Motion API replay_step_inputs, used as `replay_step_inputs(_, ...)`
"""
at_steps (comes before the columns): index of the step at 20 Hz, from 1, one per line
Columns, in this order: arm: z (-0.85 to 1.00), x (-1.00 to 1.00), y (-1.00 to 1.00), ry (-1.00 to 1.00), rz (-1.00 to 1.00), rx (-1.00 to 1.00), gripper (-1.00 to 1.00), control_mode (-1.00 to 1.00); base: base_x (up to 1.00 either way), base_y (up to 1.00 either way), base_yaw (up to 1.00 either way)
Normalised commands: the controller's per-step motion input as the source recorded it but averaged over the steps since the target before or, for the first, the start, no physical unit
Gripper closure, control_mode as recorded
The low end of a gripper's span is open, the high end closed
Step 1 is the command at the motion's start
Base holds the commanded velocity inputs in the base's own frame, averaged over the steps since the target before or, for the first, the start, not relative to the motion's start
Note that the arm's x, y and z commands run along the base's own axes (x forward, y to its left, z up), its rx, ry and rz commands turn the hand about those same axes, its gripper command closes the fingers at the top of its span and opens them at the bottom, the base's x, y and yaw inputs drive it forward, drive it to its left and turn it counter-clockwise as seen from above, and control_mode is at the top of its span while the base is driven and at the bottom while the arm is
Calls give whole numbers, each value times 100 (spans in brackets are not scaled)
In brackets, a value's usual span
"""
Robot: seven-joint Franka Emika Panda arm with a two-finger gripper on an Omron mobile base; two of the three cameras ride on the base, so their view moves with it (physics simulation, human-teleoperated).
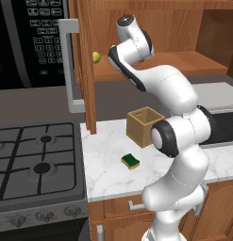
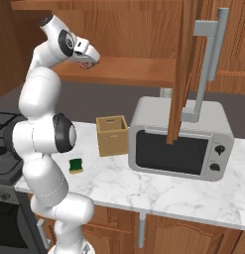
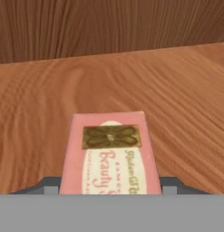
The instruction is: Pick the bar soap and sponge from the cabinet and place them on the counter.
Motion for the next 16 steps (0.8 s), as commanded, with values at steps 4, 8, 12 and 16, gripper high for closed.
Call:
replay_step_inputs(4,21,-40,0,-8,0,0,100,-100,0,0,0)
replay_step_inputs(8,6,-50,0,-5,0,1,100,-100,0,0,0)
replay_step_inputs(12,0,-79,-1,-7,0,3,100,-100,0,0,0)
replay_step_inputs(16,3,-88,0,-6,0,2,100,-100,0,0,0)
